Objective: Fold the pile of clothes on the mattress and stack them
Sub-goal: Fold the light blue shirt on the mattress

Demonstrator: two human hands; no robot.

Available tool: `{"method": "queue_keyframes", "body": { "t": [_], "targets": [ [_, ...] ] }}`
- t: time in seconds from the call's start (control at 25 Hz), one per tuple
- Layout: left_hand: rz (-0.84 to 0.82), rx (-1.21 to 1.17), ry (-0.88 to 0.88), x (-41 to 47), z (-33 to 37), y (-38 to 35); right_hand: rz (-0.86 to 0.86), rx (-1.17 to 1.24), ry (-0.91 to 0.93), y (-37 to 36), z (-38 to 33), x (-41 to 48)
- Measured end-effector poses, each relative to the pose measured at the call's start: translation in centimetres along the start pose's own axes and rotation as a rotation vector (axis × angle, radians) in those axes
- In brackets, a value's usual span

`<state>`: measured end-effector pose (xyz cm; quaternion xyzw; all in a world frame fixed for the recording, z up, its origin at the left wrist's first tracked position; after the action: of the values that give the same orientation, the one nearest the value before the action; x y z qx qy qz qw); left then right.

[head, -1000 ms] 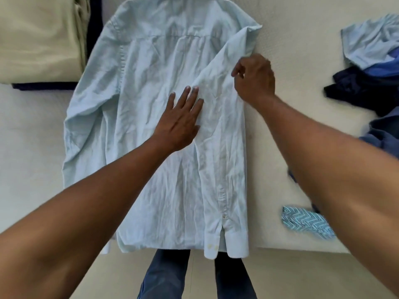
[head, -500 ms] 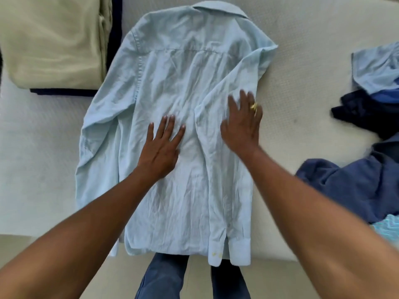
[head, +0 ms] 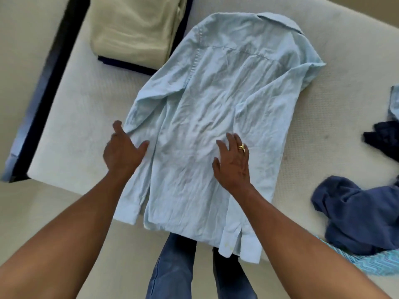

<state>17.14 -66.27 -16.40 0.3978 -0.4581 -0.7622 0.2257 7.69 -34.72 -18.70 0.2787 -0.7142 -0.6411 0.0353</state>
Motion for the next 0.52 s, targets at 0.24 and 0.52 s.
{"method": "queue_keyframes", "body": {
  "t": [0.24,0.52],
  "targets": [
    [-0.012,-0.378,0.355,3.0,-4.4,2.4,0.134,0.291,0.019,3.6,-3.5,3.6],
    [0.671,-0.677,-0.439,-0.4,7.8,13.8,0.156,0.582,-0.181,5.5,-3.8,4.3]
  ]
}}
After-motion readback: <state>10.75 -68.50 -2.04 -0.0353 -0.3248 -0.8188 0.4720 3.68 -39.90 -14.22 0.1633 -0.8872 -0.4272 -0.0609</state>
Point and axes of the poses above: each hand's wrist, its own x-axis towards the middle knuckle, its own y-axis out of the back of the hand, z = x × y, the point moved 8 cm from there along x, towards the middle knuckle, and after that the axes turned 9 degrees about -x, right-handed, at the moved point
